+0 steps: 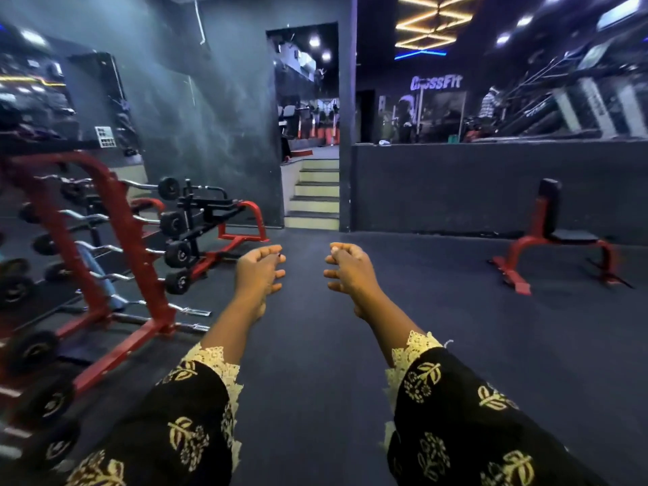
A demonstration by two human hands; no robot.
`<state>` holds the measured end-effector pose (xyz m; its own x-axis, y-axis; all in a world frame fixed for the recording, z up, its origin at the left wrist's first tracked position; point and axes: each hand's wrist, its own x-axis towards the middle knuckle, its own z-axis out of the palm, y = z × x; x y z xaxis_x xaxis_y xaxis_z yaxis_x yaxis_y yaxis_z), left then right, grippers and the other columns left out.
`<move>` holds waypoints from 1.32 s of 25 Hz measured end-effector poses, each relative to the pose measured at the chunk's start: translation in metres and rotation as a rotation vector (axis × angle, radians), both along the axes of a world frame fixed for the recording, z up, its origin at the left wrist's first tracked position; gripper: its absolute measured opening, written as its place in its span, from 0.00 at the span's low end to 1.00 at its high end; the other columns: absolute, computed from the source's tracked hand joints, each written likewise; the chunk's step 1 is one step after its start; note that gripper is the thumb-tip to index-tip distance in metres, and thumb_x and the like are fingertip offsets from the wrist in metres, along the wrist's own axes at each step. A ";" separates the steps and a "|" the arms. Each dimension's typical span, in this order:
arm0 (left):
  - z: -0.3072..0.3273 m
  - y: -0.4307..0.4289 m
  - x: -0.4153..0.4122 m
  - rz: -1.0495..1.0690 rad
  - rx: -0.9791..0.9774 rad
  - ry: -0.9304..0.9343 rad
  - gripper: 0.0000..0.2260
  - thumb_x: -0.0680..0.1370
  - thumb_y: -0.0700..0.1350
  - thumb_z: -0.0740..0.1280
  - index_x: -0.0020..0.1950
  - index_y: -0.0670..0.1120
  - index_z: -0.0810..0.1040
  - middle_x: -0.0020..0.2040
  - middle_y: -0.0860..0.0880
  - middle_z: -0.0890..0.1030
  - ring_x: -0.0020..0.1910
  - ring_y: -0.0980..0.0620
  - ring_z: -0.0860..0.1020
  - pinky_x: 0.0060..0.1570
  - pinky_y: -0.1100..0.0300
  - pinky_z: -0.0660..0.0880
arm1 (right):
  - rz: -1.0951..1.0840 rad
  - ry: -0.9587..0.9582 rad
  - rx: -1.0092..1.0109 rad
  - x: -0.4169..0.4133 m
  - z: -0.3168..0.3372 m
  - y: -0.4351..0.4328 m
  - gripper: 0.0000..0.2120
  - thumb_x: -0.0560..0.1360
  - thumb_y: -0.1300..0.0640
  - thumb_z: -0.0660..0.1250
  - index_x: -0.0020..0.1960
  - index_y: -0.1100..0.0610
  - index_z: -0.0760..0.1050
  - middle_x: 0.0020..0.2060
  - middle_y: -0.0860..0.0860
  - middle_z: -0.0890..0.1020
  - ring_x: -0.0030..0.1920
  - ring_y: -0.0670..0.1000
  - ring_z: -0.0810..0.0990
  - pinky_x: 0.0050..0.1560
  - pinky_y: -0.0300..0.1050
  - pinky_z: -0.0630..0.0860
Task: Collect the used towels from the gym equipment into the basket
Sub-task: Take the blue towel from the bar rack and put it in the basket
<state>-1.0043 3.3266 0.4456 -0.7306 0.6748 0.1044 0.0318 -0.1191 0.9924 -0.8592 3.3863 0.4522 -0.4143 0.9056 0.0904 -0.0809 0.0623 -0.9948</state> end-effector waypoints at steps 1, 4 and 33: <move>0.003 0.039 -0.006 0.000 0.000 -0.005 0.08 0.80 0.42 0.61 0.56 0.47 0.77 0.50 0.48 0.81 0.45 0.48 0.78 0.39 0.57 0.74 | -0.002 -0.004 -0.004 -0.009 0.003 0.040 0.07 0.80 0.54 0.58 0.55 0.53 0.73 0.47 0.52 0.77 0.44 0.50 0.77 0.39 0.42 0.75; 0.013 0.146 -0.027 0.008 0.012 -0.011 0.07 0.81 0.42 0.61 0.56 0.47 0.77 0.51 0.48 0.81 0.47 0.48 0.79 0.41 0.56 0.76 | -0.010 -0.004 -0.004 -0.035 0.013 0.150 0.06 0.80 0.54 0.59 0.53 0.51 0.74 0.47 0.52 0.79 0.43 0.50 0.78 0.39 0.44 0.76; -0.111 0.907 -0.476 0.242 -0.057 -0.202 0.08 0.79 0.39 0.61 0.54 0.48 0.77 0.48 0.50 0.81 0.42 0.51 0.77 0.37 0.59 0.73 | 0.195 -0.081 -0.169 -0.521 -0.111 0.936 0.07 0.80 0.53 0.60 0.54 0.48 0.75 0.47 0.49 0.79 0.44 0.47 0.76 0.39 0.40 0.71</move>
<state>-1.4800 4.2331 0.3341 -0.8725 0.4798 -0.0924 -0.1463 -0.0762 0.9863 -1.3798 4.3220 0.3407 -0.5820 0.8075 -0.0959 0.0056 -0.1139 -0.9935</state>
